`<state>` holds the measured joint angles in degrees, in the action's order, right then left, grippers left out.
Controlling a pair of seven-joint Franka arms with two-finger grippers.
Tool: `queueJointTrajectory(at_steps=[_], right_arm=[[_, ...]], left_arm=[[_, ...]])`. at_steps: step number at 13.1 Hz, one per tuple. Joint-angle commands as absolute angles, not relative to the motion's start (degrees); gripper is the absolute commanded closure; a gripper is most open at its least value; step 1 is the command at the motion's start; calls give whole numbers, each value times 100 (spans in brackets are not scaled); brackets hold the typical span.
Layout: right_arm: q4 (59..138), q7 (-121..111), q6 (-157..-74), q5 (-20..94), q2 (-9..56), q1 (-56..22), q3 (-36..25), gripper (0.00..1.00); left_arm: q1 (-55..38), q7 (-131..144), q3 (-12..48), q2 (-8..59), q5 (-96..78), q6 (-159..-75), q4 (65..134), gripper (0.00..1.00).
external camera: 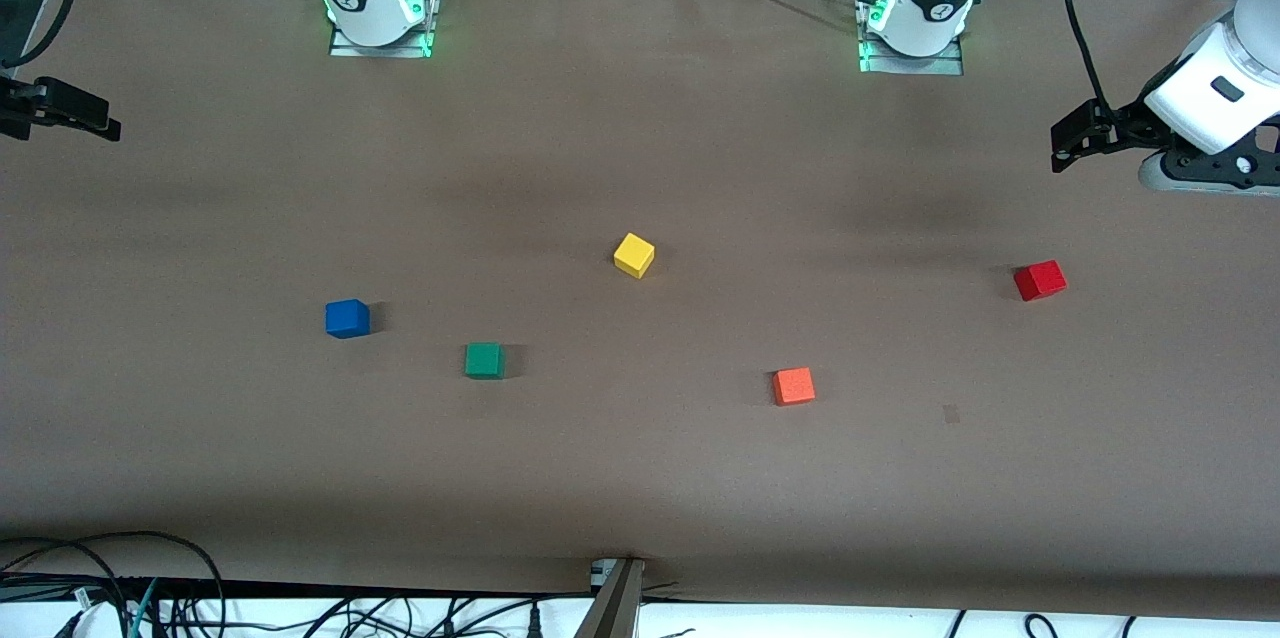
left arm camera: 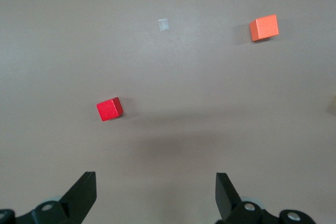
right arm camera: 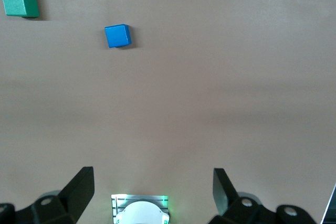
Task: Pass red block to right arm, stack on blue
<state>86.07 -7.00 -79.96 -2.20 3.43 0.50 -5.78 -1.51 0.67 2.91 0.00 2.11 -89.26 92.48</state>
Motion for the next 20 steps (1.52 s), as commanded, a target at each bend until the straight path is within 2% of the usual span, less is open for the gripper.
queueJointTrajectory(at_steps=[1, 16, 20], right_arm=[[8481, -738, -7963, -237, 396, 62, -571, 0], [8481, -738, -7963, -229, 396, 70, -580, 0], [8481, -729, -7972, -229, 396, 70, -580, 0]], left_arm=[[-141, 0, 299, 88, 325, -8780, 9053, 0], [-132, 70, 299, 97, 334, -8579, 9062, 0], [-88, 70, 237, 342, 325, -8499, 9044, 0]])
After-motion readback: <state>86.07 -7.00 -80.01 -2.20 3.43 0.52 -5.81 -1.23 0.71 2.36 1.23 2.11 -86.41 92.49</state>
